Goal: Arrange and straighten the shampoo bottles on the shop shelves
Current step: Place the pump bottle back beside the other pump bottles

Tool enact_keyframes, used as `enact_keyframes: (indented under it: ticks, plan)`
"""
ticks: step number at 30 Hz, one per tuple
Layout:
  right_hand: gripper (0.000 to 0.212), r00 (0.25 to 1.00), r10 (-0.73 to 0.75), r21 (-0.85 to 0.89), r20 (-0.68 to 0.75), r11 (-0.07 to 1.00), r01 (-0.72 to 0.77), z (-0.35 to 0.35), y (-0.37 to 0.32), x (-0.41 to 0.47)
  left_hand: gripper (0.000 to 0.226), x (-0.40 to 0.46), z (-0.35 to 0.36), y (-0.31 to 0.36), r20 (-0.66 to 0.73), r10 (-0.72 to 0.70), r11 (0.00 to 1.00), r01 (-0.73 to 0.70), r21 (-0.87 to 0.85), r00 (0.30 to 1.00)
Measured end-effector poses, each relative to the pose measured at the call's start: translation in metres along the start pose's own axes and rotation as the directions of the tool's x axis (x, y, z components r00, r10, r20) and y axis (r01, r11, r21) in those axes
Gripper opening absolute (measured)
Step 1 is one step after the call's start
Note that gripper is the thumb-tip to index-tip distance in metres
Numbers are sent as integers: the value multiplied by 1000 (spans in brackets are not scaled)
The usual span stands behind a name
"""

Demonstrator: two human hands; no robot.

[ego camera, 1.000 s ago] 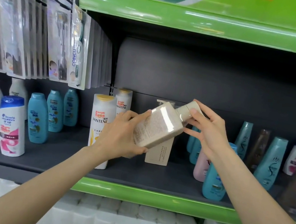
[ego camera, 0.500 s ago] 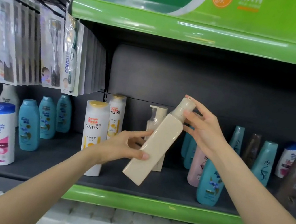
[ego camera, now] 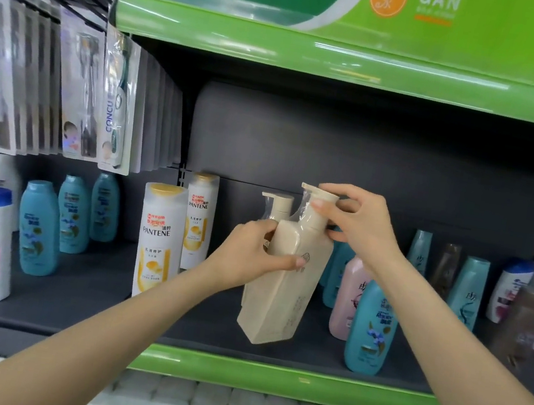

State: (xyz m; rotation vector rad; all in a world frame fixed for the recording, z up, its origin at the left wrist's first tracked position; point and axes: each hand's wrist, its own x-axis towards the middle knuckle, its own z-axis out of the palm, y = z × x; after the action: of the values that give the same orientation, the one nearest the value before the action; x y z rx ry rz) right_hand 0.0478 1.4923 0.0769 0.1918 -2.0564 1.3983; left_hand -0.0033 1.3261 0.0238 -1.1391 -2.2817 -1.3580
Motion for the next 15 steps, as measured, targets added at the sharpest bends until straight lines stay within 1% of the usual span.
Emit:
enact_keyframes:
  ticks: [4, 6, 8, 10, 12, 13, 15]
  plan:
    - [27, 990, 18, 56, 142, 998, -26, -8, -3, 4, 37, -2, 3, -3, 51, -84, 975, 93, -200, 995]
    - [25, 989, 21, 57, 149, 998, -29, -8, -2, 6, 34, -2, 6, -1, 80, -102, 958, 119, -259, 992]
    - [22, 992, 22, 58, 123, 998, -30, -9, -3, 10, 34, 0, 6, 0, 123, -121, 942, 153, -298, 985]
    - [21, 994, 28, 69, 102, 997, -36, -11, -3, 14, 34, 5, 2, 2, 183, -116, 952, 162, -261, 976]
    - [21, 995, 28, 59, 95, 998, -34, -12, -1, 16, 37, 11, -7, 0, 213, -75, 986, 104, -127, 974]
    - [22, 995, 26, 46, 95, 998, -30, -12, 0, 17, 40, 14, -12, -3, 205, -60, 996, 71, -47, 977]
    - [24, 995, 20, 26, 95, 999, -22, -11, 3, 19, 43, 21, -22, -10, 124, -58, 996, 50, 69, 991]
